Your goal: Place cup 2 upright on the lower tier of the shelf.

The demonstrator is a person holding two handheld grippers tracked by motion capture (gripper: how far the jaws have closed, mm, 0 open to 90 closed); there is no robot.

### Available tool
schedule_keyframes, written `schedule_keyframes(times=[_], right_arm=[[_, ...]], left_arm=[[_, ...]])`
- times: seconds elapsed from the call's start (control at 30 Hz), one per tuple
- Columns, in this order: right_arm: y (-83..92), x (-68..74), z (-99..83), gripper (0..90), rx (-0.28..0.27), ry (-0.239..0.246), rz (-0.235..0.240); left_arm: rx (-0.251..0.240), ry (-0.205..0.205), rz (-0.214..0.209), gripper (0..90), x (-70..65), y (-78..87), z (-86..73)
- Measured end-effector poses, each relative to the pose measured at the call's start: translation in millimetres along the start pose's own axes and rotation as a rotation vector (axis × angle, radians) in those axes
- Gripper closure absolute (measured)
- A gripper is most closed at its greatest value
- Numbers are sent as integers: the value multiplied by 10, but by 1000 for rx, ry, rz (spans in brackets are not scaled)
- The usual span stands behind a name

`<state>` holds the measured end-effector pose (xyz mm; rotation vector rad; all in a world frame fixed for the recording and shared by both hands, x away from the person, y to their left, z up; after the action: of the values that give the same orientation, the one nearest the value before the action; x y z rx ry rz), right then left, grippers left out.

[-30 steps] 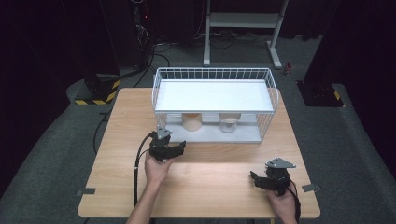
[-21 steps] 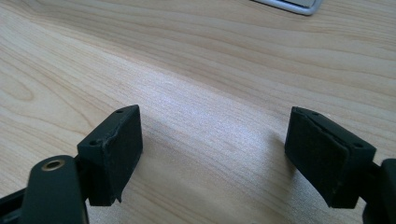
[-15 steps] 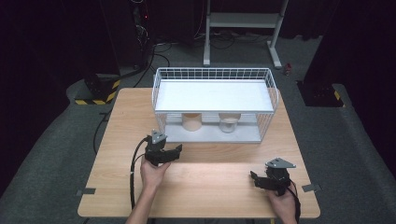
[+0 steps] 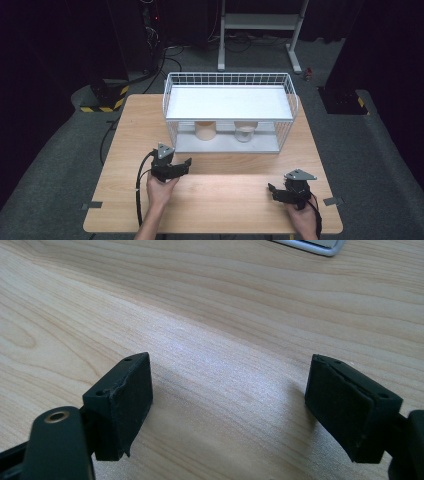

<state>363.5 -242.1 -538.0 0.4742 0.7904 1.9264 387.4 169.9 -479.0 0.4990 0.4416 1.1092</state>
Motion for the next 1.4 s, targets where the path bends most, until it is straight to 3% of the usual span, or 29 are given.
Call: schedule_keyframes(times=[0.2, 0.5, 0.73, 1.4], right_arm=[[0, 1, 0, 190, 0, -2, 0], [0, 2, 0, 190, 0, -2, 0], [0, 2, 0, 190, 0, -2, 0], [0, 2, 0, 190, 0, -2, 0]], left_arm=[[7, -9, 5, 237, 20, 33, -29], [5, 20, 12, 216, 49, 89, -108], [13, 17, 38, 192, 66, 127, -173], [24, 11, 55, 167, 79, 220, -339]])
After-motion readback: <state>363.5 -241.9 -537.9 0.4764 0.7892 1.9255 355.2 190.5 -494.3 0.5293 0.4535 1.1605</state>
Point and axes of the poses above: each handheld gripper's, and its own axes: y roughly backward along the jaws, z roughly out of its top, x roughly to its left, the point moved 2 cm from there along -y, roughly forward along the jaws, and after that the axes turned 1 degree about -y, right-handed, at the moved point
